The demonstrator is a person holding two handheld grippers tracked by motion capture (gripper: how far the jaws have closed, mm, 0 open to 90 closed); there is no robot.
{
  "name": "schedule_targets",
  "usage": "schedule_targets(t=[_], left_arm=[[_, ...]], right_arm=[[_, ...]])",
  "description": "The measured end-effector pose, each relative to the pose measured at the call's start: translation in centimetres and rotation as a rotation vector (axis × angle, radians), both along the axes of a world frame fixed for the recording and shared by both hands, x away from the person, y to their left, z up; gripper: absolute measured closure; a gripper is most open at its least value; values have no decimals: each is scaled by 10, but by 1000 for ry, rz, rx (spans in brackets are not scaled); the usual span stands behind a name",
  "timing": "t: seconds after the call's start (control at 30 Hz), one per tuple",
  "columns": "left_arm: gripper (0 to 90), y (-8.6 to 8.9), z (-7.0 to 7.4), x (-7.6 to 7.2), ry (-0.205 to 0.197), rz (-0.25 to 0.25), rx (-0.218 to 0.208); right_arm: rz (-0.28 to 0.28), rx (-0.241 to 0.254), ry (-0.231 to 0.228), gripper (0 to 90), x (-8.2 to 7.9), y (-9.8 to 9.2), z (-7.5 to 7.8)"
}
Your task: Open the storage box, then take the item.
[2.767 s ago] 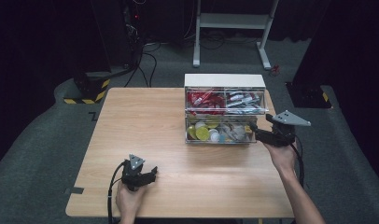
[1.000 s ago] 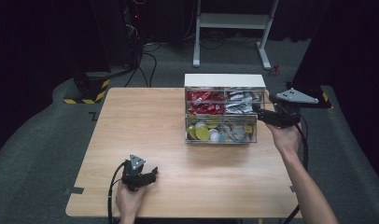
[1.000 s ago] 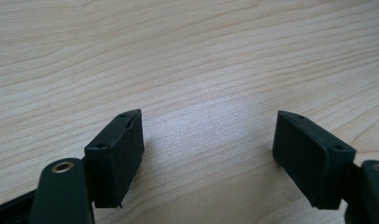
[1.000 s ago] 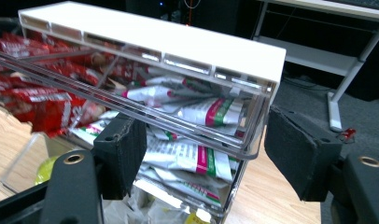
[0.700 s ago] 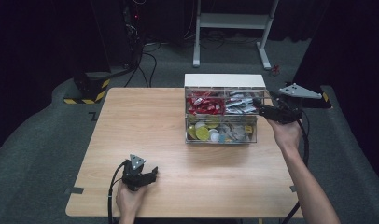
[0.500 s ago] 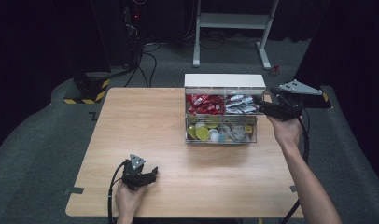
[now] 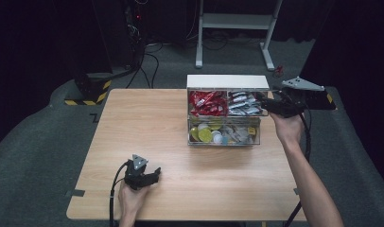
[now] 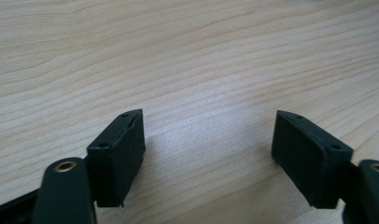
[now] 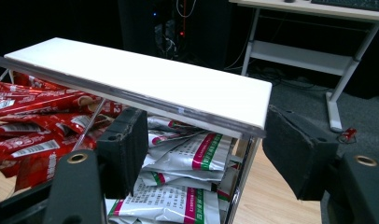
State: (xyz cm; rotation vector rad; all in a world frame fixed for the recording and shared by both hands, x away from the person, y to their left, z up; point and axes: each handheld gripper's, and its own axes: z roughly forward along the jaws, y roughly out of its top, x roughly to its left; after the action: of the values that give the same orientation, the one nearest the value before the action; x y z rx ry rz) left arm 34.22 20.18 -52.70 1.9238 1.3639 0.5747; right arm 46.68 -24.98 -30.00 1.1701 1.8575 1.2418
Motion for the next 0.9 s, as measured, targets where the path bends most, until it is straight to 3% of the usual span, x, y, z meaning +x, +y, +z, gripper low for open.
schedule_targets(t=[0.13,0.27,0.57,0.9], left_arm=[[292,3,0,3,0,-5,-40],[296,1,2,8,6,-18,-15],[316,-8,9,24,23,-46,-19],[349,-13,25,39,-8,-65,-72]], right_arm=[[-5,4,1,315,2,0,1],[-14,4,-6,314,2,1,6],[-13,2,-3,313,4,2,11],[-9,-3,-4,312,5,1,11]])
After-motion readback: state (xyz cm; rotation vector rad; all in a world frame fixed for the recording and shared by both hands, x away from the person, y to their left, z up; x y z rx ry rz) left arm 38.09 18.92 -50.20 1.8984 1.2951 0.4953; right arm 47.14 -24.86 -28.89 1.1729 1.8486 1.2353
